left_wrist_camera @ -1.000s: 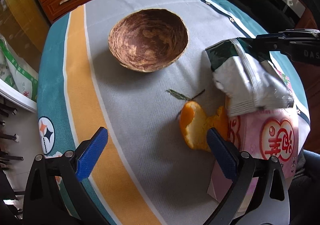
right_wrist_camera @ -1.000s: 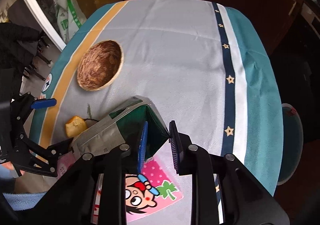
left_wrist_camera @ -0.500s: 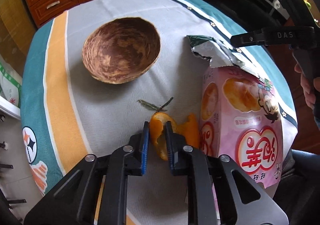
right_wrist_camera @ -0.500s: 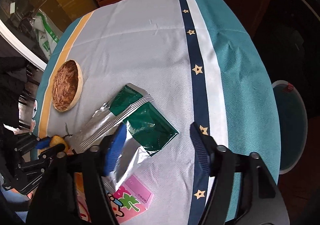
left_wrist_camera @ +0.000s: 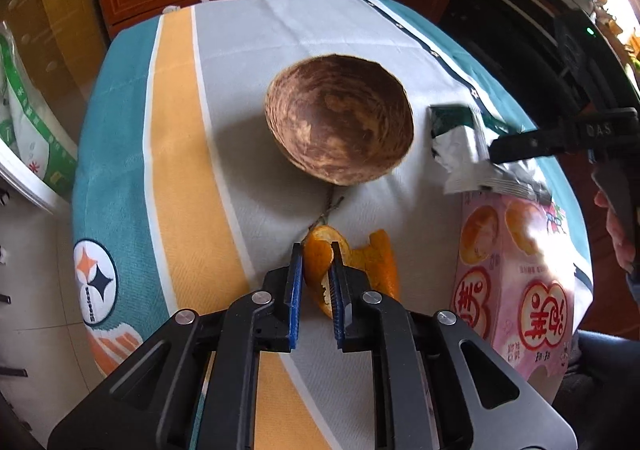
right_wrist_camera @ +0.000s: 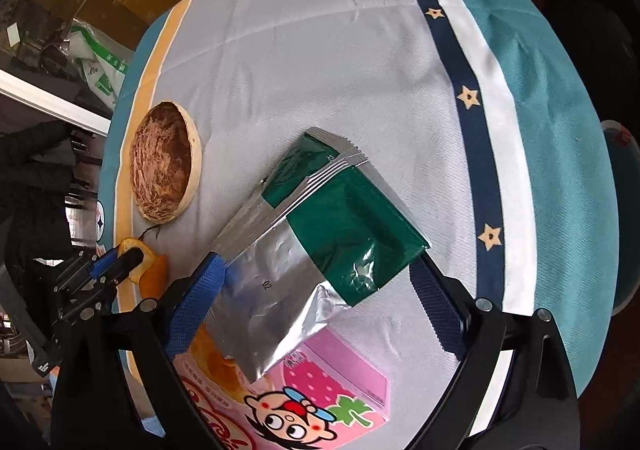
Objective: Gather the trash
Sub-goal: 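Grasp the green snack bag with the right tool while the left tool grasps orange peel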
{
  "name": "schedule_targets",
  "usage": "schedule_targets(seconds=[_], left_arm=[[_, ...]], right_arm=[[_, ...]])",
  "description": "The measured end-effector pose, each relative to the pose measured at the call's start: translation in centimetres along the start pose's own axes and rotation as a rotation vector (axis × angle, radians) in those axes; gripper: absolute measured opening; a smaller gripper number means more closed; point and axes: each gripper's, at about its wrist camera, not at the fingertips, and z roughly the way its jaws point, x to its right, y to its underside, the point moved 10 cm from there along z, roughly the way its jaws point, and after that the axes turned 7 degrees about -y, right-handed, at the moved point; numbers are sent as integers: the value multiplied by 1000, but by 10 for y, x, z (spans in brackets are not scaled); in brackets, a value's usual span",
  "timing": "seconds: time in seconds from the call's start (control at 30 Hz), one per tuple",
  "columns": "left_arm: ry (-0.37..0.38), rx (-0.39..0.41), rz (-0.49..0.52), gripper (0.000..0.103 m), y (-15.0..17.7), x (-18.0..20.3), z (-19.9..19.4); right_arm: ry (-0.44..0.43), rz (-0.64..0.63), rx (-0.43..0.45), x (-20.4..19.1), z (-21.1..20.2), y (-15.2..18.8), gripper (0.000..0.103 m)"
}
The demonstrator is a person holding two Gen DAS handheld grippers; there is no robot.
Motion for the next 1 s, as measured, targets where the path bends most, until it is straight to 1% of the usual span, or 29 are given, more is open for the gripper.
schedule_targets(seconds=[0.03, 0.07, 0.1, 0.13, 0.17, 0.2, 0.23, 0.3, 0.33, 0.4, 0.43, 0.47, 0.5, 0.53, 0.6, 0.63, 0.77, 0.83, 1.0], left_arm=[[8, -2, 4, 26, 2, 1, 0], [12, -1, 8, 31, 4, 1, -1], [11, 3, 12, 39, 5, 1, -1], [11, 7, 15, 43, 7, 2, -2], [13, 8, 19, 44, 8, 3, -2], [15, 4, 23, 46, 9, 4, 0], [16, -2, 23, 47, 10, 4, 1], [15, -5, 29, 50, 11, 4, 3], [13, -3, 32, 52, 10, 5, 4], [9, -1, 38, 52, 9, 7, 5], [11, 2, 35, 51, 8, 7, 5], [13, 6, 34, 49, 9, 8, 4], [-1, 14, 39, 28, 8, 9, 3], [-10, 15, 46, 11, 8, 10, 2], [-11, 23, 40, 11, 7, 10, -2], [-31, 34, 39, 10, 5, 10, -6], [-46, 66, 25, 10, -5, 7, -25], [-66, 89, 34, 10, -12, 8, -37], [-86, 128, 72, 10, -32, 29, -60]], right_arm=[[-4, -13, -12, -7, 6, 0, 90], [-5, -24, -16, -12, 11, 0, 90], [-5, -36, -12, -17, 14, -1, 90], [-1, -50, 1, -21, 16, -2, 90], [8, -71, 17, -25, 17, -3, 89], [19, -92, 29, -27, 17, -4, 83], [26, -106, 36, -29, 17, -4, 66], [12, -111, 31, -33, 16, -2, 45], [8, -114, 32, -34, 14, -3, 36], [-1, -122, 41, -36, 9, -2, 24], [-4, -123, 44, -37, 6, -1, 18], [-7, -127, 49, -37, 3, -1, 18], [-9, -135, 59, -38, -2, -1, 14], [-9, -144, 69, -38, -7, -1, 12], [-9, -161, 97, -38, -18, -3, 7], [-8, -165, 108, -38, -23, -3, 5], [-15, -161, 165, -30, -46, -9, 5], [-26, -151, 194, -24, -58, -11, 5], [-47, -126, 262, -4, -87, -7, 5]])
